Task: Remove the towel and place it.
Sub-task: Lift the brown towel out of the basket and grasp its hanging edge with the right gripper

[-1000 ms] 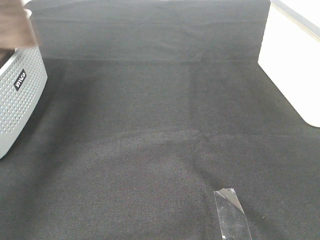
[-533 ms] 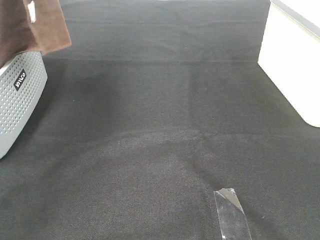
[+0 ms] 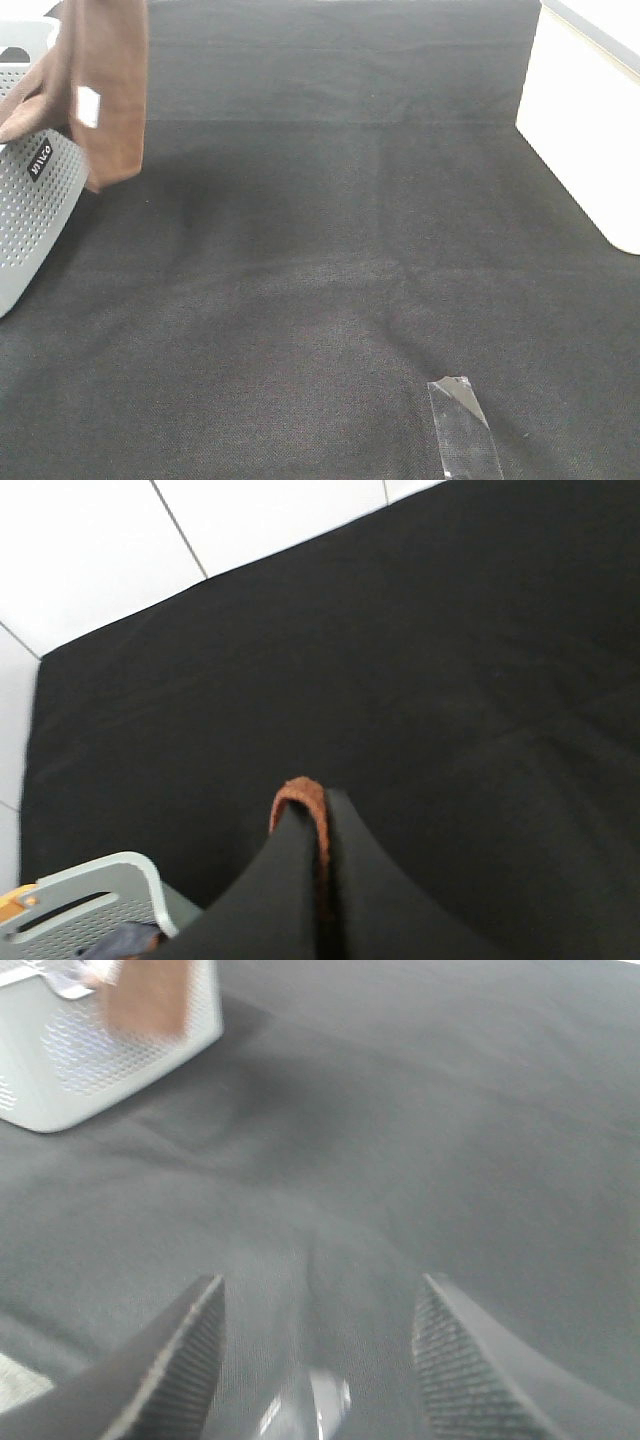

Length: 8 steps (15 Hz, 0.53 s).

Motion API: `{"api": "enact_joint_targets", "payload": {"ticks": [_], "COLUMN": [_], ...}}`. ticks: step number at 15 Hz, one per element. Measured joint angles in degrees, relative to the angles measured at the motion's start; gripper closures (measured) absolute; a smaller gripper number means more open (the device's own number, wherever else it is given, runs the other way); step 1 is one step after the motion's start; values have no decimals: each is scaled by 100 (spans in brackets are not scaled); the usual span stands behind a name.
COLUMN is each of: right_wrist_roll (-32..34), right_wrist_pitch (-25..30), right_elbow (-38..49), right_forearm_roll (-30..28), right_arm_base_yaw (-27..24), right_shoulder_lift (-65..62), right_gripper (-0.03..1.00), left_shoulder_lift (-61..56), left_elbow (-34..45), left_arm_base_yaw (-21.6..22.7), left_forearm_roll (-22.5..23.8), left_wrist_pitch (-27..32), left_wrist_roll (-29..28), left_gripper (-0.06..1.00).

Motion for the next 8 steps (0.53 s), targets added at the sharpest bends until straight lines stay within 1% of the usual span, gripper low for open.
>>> {"api": "enact_joint_targets", "payload": {"ticks": [1,2,4,5,7,8], "right_wrist_roll": [-447,-945,-2108,-2676,-3873,-4343], "right_wrist_pitch": [-166,-269,-401,-430,-464,-630], "right_elbow": [0,0,0,0,0,0], "right_forearm_roll": [309,642,1490,2000,3134,3678], "right_arm_base_yaw": [0,0,0,0,40,218], "right_shoulder_lift": [407,831,1702,2086,2830,3197], "right_gripper": [42,42,42,42,42,42], "left_shoulder_lift": [97,183,332,395,493,544], "left_elbow": [0,0,0,0,0,0], "left_arm_base_yaw": [-246,-476,-848,-980,-1100,-1117], "left_forearm_roll": [441,917,1788,1960,2017,2017], "left_wrist_pitch": [126,298,630,739,802,802], "left_wrist_roll": [-103,-321,-871,-1049,-1140,-1175], "left_gripper": [94,94,94,94,94,94]}}
